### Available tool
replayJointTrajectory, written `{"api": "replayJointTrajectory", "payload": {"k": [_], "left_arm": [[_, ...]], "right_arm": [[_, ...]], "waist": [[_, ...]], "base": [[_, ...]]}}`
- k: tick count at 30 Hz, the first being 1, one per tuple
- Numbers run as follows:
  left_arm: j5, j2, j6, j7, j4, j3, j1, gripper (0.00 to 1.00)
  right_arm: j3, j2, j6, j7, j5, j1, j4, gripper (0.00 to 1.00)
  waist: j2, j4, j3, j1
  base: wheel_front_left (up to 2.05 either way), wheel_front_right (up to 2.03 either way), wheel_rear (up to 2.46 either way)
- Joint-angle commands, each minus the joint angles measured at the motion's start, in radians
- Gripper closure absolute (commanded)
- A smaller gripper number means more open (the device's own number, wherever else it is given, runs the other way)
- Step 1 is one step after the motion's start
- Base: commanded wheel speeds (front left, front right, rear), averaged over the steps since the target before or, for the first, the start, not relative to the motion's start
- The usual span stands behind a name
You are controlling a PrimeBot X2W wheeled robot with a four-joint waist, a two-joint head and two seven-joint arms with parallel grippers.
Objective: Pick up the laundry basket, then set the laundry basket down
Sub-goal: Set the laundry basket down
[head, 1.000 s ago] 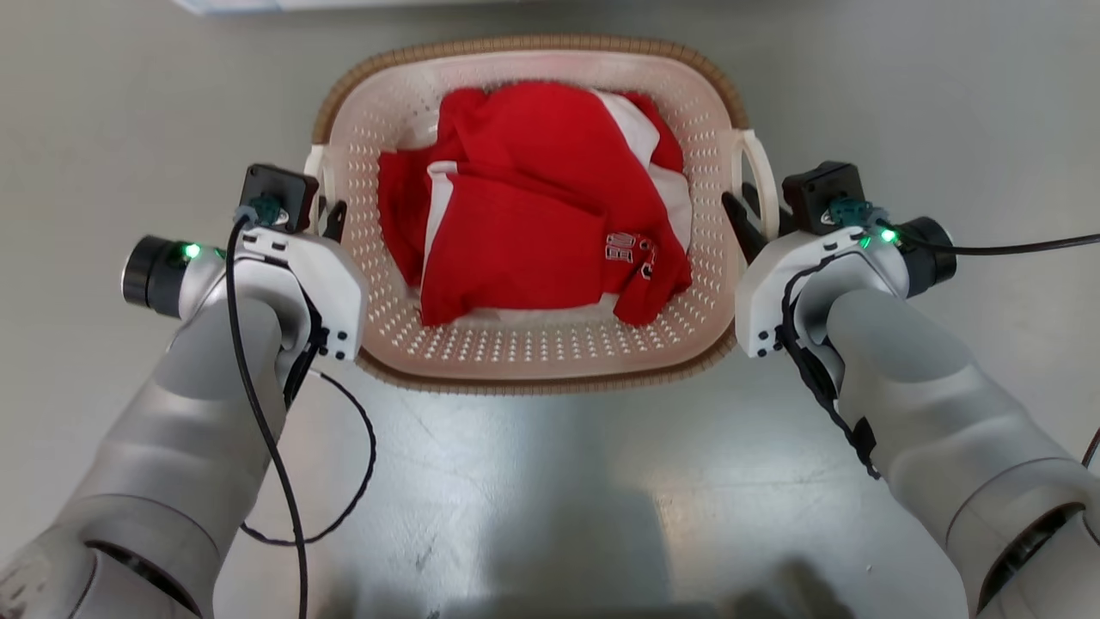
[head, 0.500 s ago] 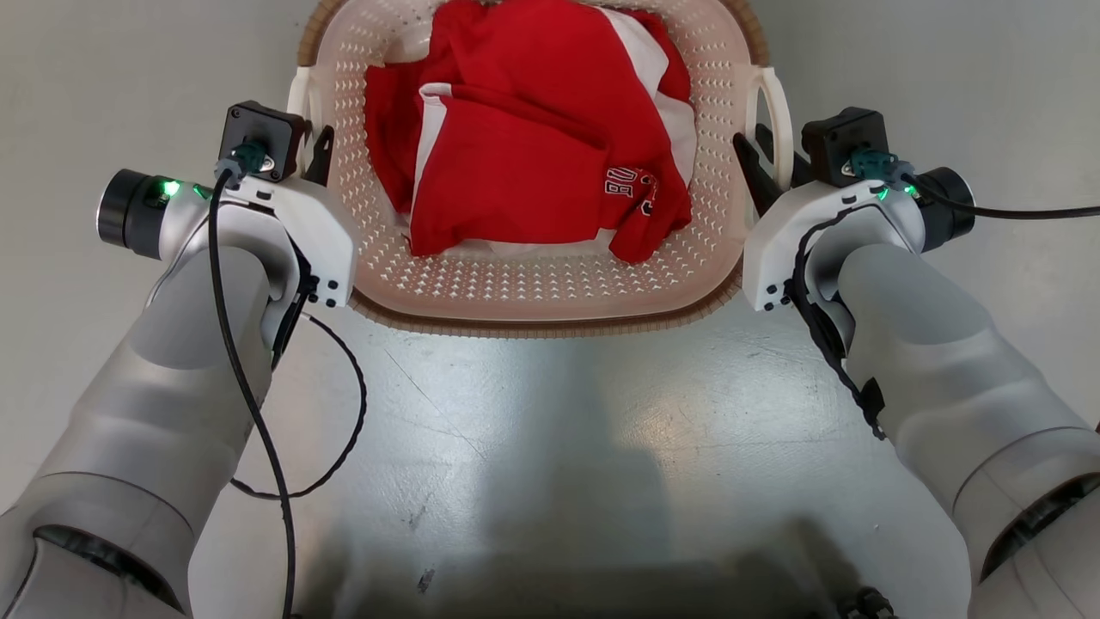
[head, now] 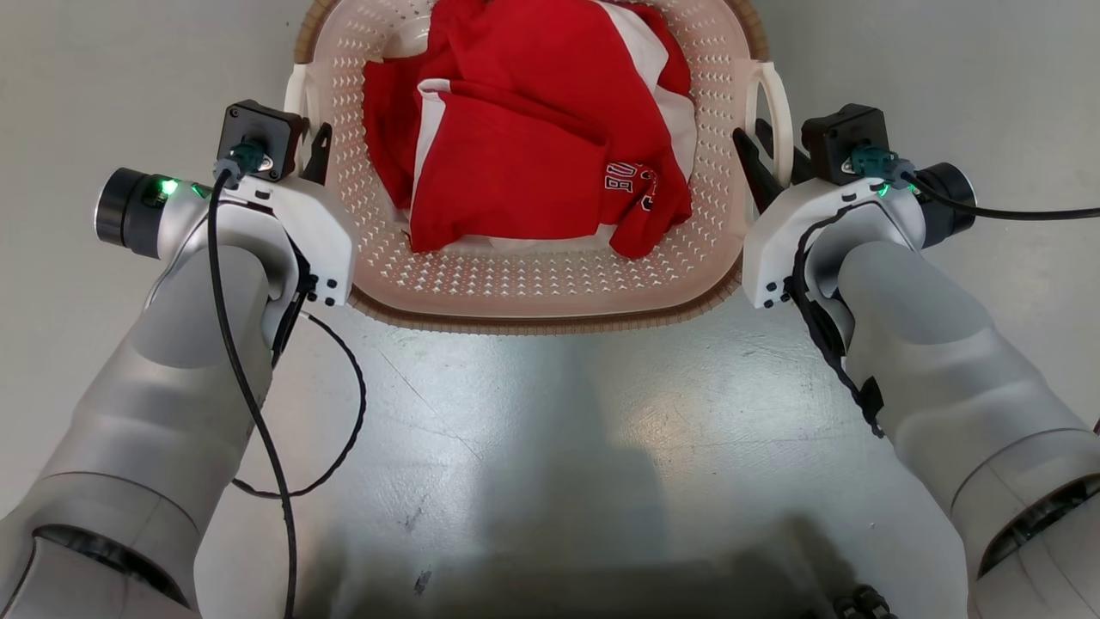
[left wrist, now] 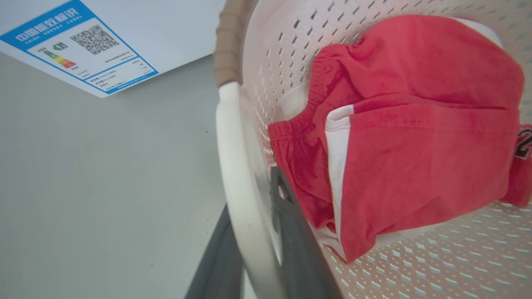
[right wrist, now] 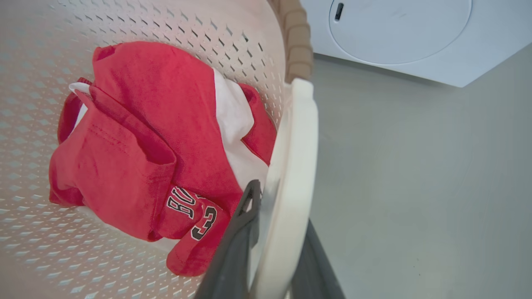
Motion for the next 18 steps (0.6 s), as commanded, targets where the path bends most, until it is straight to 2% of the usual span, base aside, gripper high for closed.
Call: {"api": "replayJointTrajectory", "payload": {"k": [1, 18], "left_arm": [[0.020, 0.033, -0.006, -0.018, -0.002, 0.016, -0.007, 1.00], [0.059, 0.013, -0.024, -0.018, 0.029, 0.059, 0.004, 1.00]], "right_arm": [[0.012, 0.019, 0.017, -0.001, -0.036, 0.060, -0.005, 1.00], [-0.032, 0.019, 0.017, -0.001, -0.089, 0.091, -0.014, 1.00]], "waist": [[0.0000, 0.000, -0.001, 0.0000], [0.0000, -0.005, -0.005, 0.0000]], "base": [[0.00, 0.00, 0.00], [0.00, 0.00, 0.00]]}}
